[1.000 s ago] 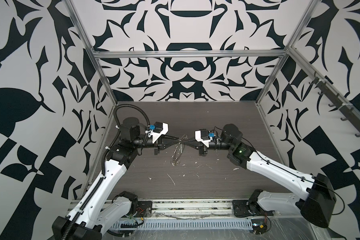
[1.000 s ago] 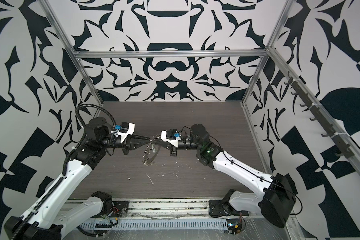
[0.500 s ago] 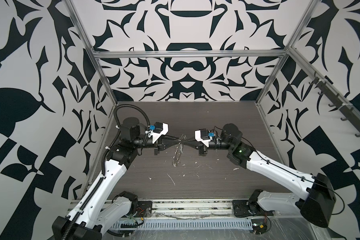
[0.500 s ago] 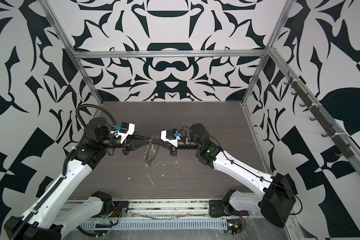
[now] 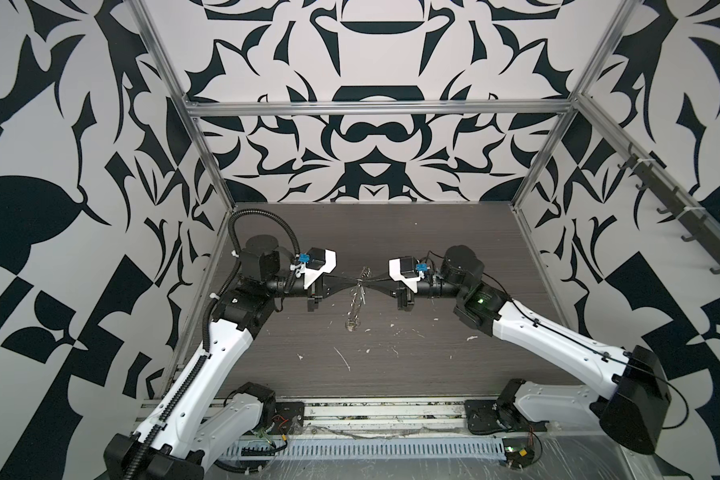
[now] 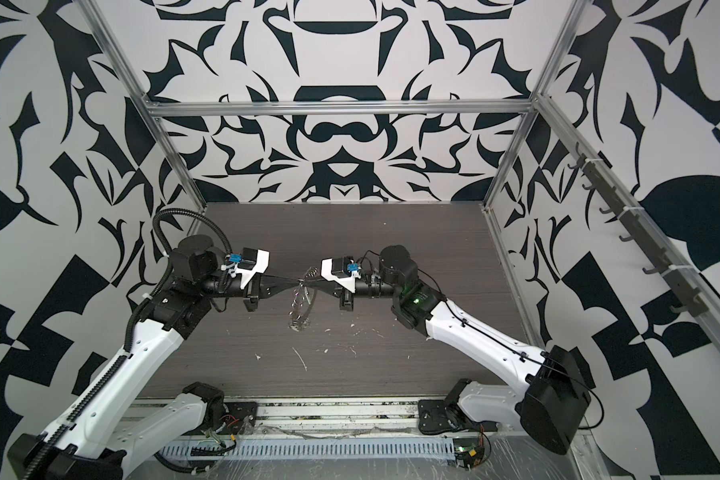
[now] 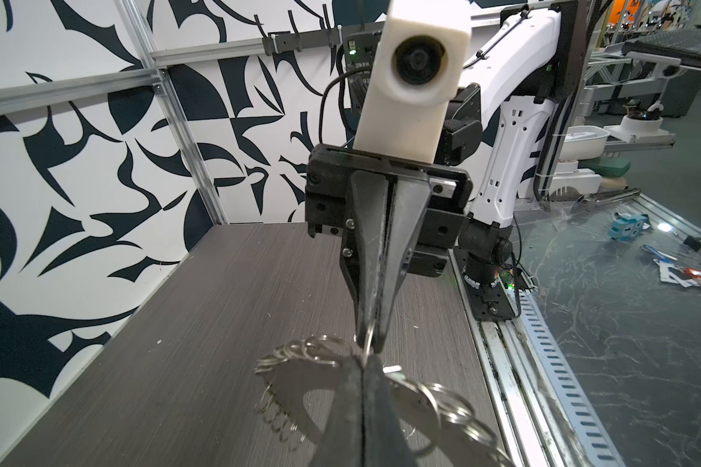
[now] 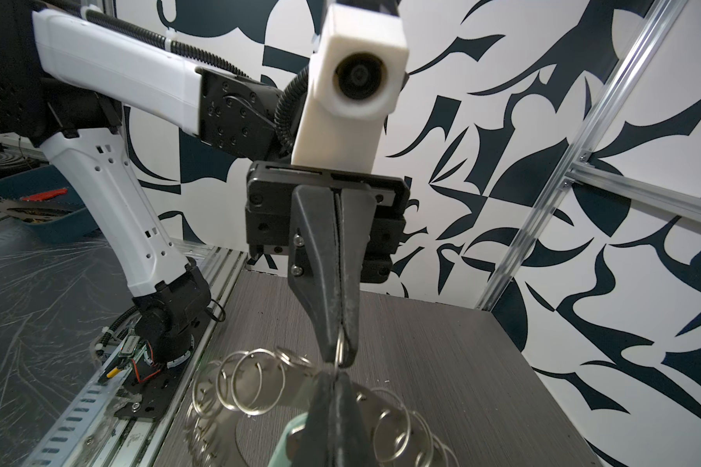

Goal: Remove the keys from the keyring

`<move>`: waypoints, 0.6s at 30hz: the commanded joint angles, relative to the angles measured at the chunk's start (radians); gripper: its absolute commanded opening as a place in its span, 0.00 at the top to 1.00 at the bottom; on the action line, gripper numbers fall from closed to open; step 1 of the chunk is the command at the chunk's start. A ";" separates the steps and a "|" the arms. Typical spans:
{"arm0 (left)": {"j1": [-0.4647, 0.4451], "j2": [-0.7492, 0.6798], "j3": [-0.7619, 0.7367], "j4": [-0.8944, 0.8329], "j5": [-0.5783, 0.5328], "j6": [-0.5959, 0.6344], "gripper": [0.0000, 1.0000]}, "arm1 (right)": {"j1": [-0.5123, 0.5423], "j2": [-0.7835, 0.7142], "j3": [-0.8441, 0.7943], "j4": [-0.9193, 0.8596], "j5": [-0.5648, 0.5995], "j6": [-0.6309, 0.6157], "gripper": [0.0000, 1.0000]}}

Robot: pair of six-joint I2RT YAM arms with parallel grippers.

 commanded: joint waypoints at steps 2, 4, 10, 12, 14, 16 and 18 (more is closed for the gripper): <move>-0.001 -0.048 -0.042 0.027 -0.034 0.147 1.00 | 0.007 -0.038 0.045 -0.003 0.017 -0.037 0.88; -0.001 -0.063 -0.054 0.034 -0.037 0.222 1.00 | 0.006 -0.058 0.031 -0.016 0.038 -0.047 0.76; -0.001 -0.104 -0.090 0.131 -0.061 0.301 1.00 | 0.005 -0.116 -0.008 -0.043 0.093 -0.069 0.67; 0.000 -0.116 -0.103 0.167 -0.059 0.302 1.00 | 0.006 -0.132 -0.027 -0.043 0.107 -0.069 0.66; -0.001 -0.130 -0.115 0.206 -0.045 0.298 1.00 | 0.006 -0.149 -0.054 -0.026 0.128 -0.061 0.66; -0.003 -0.148 -0.126 0.244 -0.037 0.293 1.00 | 0.007 -0.170 -0.081 -0.011 0.147 -0.052 0.66; -0.013 -0.171 -0.141 0.273 -0.053 0.299 1.00 | 0.006 -0.189 -0.106 0.005 0.170 -0.040 0.66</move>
